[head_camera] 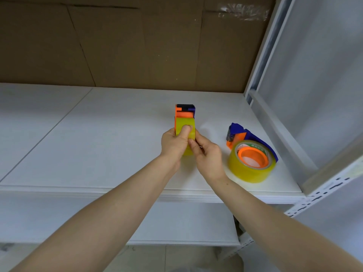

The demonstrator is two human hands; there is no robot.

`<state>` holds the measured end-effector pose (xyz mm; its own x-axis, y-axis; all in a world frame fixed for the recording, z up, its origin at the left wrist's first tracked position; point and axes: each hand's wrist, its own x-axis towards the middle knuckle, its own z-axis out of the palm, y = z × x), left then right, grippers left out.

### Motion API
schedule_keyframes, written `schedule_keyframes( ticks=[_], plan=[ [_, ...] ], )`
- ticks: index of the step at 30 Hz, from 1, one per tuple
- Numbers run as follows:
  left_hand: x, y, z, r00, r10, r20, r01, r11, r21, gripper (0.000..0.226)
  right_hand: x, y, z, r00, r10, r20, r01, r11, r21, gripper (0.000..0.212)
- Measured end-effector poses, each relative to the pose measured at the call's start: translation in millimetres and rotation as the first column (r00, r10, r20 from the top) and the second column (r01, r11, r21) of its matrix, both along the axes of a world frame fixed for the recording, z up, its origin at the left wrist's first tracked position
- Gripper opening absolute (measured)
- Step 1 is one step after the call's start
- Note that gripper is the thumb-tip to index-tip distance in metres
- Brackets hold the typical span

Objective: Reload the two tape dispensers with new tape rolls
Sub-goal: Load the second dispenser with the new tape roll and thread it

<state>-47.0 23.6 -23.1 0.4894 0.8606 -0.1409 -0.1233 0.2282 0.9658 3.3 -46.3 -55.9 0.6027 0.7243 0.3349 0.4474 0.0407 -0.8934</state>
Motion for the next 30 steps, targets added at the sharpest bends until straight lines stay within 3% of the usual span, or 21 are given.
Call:
schedule_keyframes(
  ticks=[7,11,15,18,21,24,26,30],
  plan=[
    [-1.8,6.6,-3.4,0.999,-0.040,-0.031,0.043,0.996,0.085,0.027,16.2,-1.3,25.9,0.993,-0.008,-0.114,-0.002,0.996,-0.089,0.036],
    [-1.1,7.4,-3.8,0.994,-0.036,-0.106,0.051,0.989,0.136,0.043,28.6,2.9,41.8,0.994,-0.038,0.104,0.050,0.992,-0.115,0.041],
    [-3.9,12.7,0.0,0.994,-0.075,-0.076,0.074,0.997,-0.022,0.042,42.3,9.6,56.4,0.951,0.037,0.306,0.037,0.972,-0.231,0.028],
    [-7.5,14.5,-3.4,0.979,-0.201,-0.020,0.200,0.979,-0.049,0.031,52.1,12.6,66.2,0.863,0.115,0.491,0.029,0.961,-0.277,0.020],
    [-10.4,14.4,-4.8,0.970,-0.242,-0.019,0.242,0.970,-0.031,0.023,53.5,12.5,71.2,0.677,0.230,0.699,0.001,0.949,-0.314,0.021],
    [-12.9,16.4,-6.8,0.959,-0.283,-0.019,0.284,0.959,0.004,0.013,51.0,14.5,73.1,0.571,0.263,0.777,0.089,0.922,-0.378,0.025],
    [-13.7,17.6,-8.7,0.949,-0.315,0.012,0.315,0.949,0.019,0.014,50.7,18.5,73.2,0.621,0.234,0.748,0.126,0.912,-0.390,0.024],
    [-13.4,17.3,-10.0,0.940,-0.341,0.012,0.340,0.938,0.061,0.021,51.5,22.4,73.3,0.814,0.096,0.573,0.126,0.933,-0.336,0.023]
  ],
)
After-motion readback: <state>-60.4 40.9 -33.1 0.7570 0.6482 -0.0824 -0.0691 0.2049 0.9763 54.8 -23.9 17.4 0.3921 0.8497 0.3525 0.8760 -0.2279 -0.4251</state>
